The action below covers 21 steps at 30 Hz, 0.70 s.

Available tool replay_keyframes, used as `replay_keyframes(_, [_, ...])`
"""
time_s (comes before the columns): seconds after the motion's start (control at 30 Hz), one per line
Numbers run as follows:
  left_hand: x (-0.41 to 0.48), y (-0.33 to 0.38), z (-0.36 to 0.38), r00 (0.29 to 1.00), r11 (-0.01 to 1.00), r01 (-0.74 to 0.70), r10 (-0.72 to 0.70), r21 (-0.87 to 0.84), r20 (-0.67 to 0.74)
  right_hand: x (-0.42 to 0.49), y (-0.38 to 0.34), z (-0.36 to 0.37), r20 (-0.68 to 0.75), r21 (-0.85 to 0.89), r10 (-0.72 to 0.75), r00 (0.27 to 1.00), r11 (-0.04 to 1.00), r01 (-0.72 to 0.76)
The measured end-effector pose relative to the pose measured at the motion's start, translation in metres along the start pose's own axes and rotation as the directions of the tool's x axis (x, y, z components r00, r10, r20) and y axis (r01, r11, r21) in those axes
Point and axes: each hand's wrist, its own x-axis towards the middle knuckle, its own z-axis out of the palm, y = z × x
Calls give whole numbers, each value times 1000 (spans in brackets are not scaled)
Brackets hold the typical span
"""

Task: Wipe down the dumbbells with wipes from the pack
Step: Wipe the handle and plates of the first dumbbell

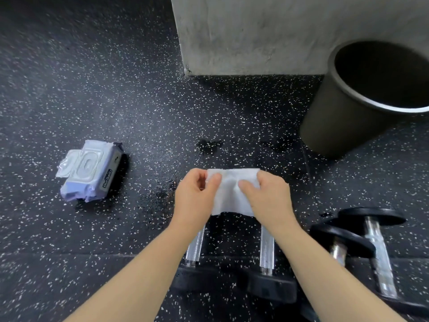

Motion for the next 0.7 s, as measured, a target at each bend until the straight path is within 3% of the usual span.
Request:
replay_keyframes(0.07, [-9, 2, 7, 995, 998, -67, 65, 16, 70, -7, -3, 9, 57, 35, 28, 998, 999, -30])
replay_keyframes(0.13, [-16, -2, 14, 988, 993, -93, 83, 76, 127, -11, 1, 18, 142, 186, 145, 979, 967, -171])
replay_keyframes(0.23, [-21, -6, 13, 972, 996, -58, 40, 70, 231, -12, 5, 16, 338, 462, 339, 878, 753, -468])
replay_keyframes(0.3, [-22, -6, 10, 951, 1000, -16, 13, 7, 309, -14, 8, 9, 429, 523, 307, 849, 683, -511])
replay_keyframes(0.4, [-23, -1, 3, 937, 991, 44, 3, -127, 348, -16, 14, 5, 409, 497, 247, 878, 747, -442])
replay_keyframes(0.53, [-9, -15, -12, 983, 985, 121, -102, -120, 156, -13, 21, 9, 343, 441, 315, 885, 778, -448])
replay_keyframes(0.6, [-2, -32, -23, 972, 971, 227, -221, -78, 81, -11, 25, 8, 312, 381, 307, 899, 826, -415])
replay_keyframes(0.7, [-3, -68, -36, 895, 898, 437, -440, 58, 68, -12, 32, 8, 291, 265, 268, 918, 900, -347])
